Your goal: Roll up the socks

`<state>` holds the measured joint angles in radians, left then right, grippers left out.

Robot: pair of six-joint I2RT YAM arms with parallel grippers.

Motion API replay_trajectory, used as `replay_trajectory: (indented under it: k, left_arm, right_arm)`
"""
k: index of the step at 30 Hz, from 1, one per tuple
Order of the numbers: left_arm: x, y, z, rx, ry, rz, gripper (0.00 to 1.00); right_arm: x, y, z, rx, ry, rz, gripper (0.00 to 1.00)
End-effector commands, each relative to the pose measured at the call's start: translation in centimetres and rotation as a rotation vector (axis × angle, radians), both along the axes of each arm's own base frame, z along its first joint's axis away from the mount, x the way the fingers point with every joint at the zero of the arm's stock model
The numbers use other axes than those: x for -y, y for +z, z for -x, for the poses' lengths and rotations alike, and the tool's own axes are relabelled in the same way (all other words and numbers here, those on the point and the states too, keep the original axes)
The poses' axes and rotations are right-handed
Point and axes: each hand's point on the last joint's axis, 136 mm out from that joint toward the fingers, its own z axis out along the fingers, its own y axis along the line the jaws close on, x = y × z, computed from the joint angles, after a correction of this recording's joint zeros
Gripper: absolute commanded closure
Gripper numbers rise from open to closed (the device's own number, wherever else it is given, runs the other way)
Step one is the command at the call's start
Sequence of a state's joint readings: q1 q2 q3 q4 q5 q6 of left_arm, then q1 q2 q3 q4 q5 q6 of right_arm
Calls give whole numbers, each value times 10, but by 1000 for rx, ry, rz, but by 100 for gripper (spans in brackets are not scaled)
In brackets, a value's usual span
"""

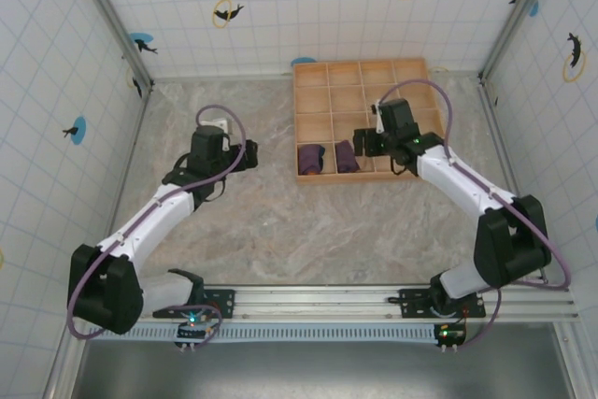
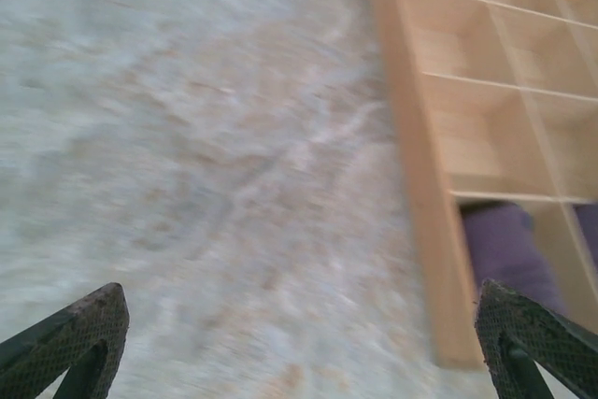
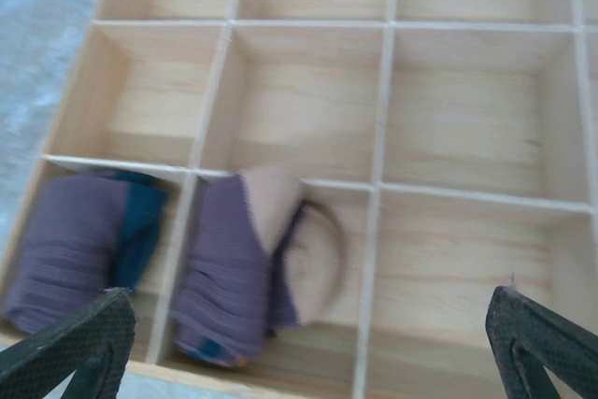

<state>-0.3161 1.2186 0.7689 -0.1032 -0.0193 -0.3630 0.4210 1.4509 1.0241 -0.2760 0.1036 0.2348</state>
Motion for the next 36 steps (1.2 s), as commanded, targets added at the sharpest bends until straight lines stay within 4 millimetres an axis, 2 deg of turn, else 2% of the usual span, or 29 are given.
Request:
replay_trajectory:
  k: [1,4,6,8,11,14,18,22,27,29,30,31,33,35,36]
  left_arm:
    - [-38,-15,-5,78,30,-112,3]
    - [-69,-30,4,166,71,-146,3]
    - [-85,-40,13,226,106,-161,3]
    - [-95,-51,18,261,122,-185,3]
    - [-106,-80,27,244,142,-244,3]
    - [-116,-95,39,274,183,-283,3]
    - [-121,-100,48,308,188,-302,3]
    - [-125,-96,44,337,208,-274,3]
    - [-133,-98,51,367,260,-271,3]
    - [-138,-93,47,391,300,-267,3]
    - [-142,-98,46,362,318,-270,3]
    - [-144,-102,47,340,324,-267,3]
    - [-157,-97,53,363,412,-273,3]
    - [-162,-97,54,358,438,-280,2]
    - [-161,-97,54,360,438,-279,2]
  right_arm:
    - [28,-2,4,126,-58,6,0]
    - [45,-2,15,271,-87,-16,0]
    - [61,-11,25,335,-111,2,0]
    - [74,-22,31,350,-149,4,0]
    - [90,-42,38,340,-177,34,0]
    - [103,-57,45,367,-182,89,1]
    - [122,-75,56,376,-186,120,1]
    - [138,-78,65,438,-226,78,1]
    - [148,-84,74,497,-258,92,1]
    - [151,-84,79,523,-271,98,1]
    - [153,-85,81,529,-278,100,1]
    - [154,-86,81,530,-283,98,1]
    - [154,-94,79,510,-279,98,1]
    - [159,-91,74,522,-312,88,1]
    - [162,-99,72,472,-329,86,1]
